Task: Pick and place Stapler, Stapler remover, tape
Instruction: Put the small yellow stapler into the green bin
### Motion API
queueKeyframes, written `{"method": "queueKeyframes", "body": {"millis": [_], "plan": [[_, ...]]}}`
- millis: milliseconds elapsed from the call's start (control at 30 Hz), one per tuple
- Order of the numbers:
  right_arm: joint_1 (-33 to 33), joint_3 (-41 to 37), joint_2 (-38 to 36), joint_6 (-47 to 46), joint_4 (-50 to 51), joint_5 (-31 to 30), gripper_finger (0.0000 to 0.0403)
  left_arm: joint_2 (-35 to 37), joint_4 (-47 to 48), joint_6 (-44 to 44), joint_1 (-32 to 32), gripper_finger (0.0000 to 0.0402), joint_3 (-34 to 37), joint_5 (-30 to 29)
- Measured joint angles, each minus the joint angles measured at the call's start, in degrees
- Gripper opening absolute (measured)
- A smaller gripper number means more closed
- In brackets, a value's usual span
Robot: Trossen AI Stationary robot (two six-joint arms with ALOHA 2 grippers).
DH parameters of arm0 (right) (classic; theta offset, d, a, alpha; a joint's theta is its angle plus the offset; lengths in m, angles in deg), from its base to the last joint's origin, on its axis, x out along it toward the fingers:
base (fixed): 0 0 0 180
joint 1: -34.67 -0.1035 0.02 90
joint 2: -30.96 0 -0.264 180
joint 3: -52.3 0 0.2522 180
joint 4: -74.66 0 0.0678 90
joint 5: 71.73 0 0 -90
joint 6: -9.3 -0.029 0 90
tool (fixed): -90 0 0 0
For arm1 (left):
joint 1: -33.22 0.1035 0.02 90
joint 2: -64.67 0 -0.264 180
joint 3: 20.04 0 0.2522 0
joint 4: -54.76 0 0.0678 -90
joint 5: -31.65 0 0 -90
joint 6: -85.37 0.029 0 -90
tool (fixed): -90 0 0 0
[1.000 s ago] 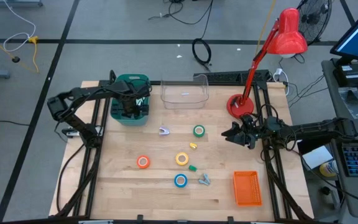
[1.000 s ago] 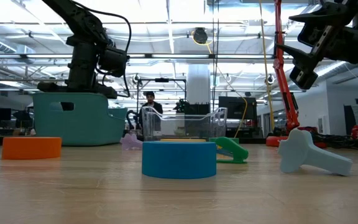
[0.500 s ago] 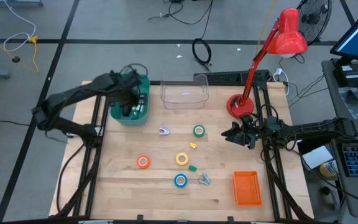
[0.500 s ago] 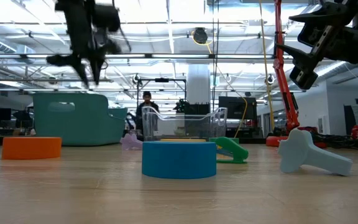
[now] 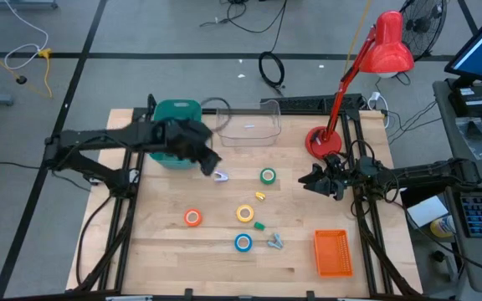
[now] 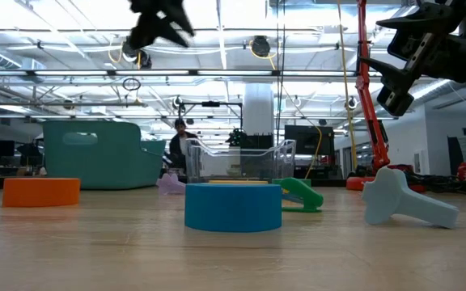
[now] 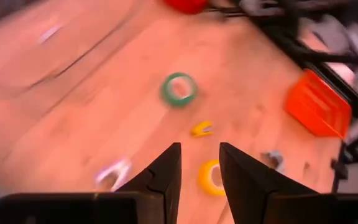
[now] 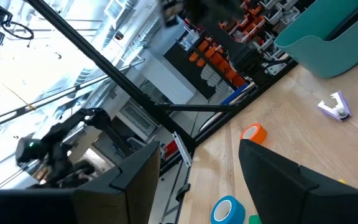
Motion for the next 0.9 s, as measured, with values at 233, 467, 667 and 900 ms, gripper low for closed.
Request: {"method": "queueKeyframes", "body": {"millis": [233, 467, 667, 900], "plan": [[0.0, 0.0, 0.0, 0.0, 0.4, 0.0, 0.0212, -8.8, -12.2, 8.4, -5.7, 0.0113, 0.0, -0.7], [0.0, 0.0, 0.0, 0.0, 0.4, 0.0, 0.0212, -18.3, -15.3, 12.5, -5.6, 0.0113, 0.0, 0.4], [0.0, 0.0, 0.0, 0.0, 0.4, 0.0, 0.0212, -24.0, -17.6, 16.3, -4.5, 0.0113, -2.6, 2.6], [0.0, 0.0, 0.0, 0.0, -0.3, -0.1, 0.0212, -23.9, -10.6, 13.5, -2.2, 0.0113, -5.8, 2.8]]}}
